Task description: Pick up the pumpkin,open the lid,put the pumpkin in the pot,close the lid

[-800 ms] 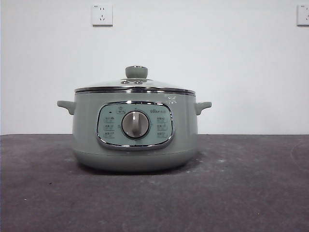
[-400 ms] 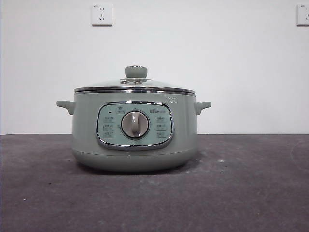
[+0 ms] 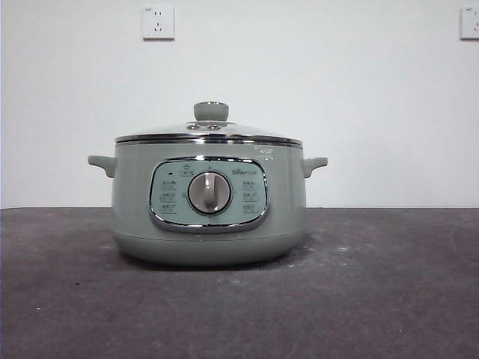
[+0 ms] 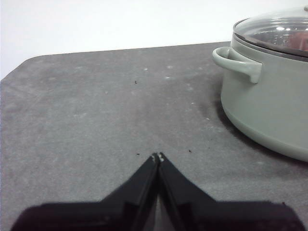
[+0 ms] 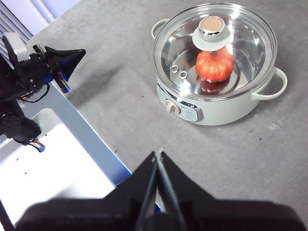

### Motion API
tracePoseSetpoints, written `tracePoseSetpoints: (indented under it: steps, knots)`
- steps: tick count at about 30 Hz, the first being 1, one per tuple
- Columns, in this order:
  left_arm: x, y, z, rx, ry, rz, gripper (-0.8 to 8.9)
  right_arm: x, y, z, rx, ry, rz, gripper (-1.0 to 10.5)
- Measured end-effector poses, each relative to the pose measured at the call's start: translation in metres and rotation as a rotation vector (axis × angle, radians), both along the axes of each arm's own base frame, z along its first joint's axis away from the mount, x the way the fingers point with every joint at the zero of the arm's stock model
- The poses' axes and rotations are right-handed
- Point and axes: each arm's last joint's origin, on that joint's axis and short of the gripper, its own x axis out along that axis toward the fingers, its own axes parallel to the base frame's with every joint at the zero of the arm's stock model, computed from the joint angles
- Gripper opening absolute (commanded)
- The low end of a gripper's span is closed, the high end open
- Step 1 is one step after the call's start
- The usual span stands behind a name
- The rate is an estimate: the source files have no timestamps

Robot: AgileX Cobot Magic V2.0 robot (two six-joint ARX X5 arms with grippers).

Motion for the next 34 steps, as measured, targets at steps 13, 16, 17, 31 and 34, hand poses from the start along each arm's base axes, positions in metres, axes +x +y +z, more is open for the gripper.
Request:
tracePoseSetpoints:
  steps: [13, 16, 17, 31, 34]
  knots:
    - [0.000, 0.000, 0.000, 0.000, 0.000, 0.000, -0.03, -0.002, -0.015, 0.003, -0.004, -0.038, -0.099, 0.0]
    - [0.000, 0.000, 0.000, 0.000, 0.000, 0.000, -0.03, -0.012, -0.032, 0.008, 0.008, -0.089, -0.193, 0.0]
    - [0.000, 0.000, 0.000, 0.000, 0.000, 0.000, -0.03, -0.017, -0.038, 0.009, 0.016, -0.103, -0.222, 0.0]
    - [0.000, 0.000, 0.000, 0.000, 0.000, 0.000, -0.03, -0.060, -0.072, -0.013, 0.256, -0.679, -0.474, 0.0]
    - [0.000, 0.000, 0.000, 0.000, 0.000, 0.000, -0.03, -0.050, -0.072, -0.048, 0.267, -0.725, -0.504, 0.0]
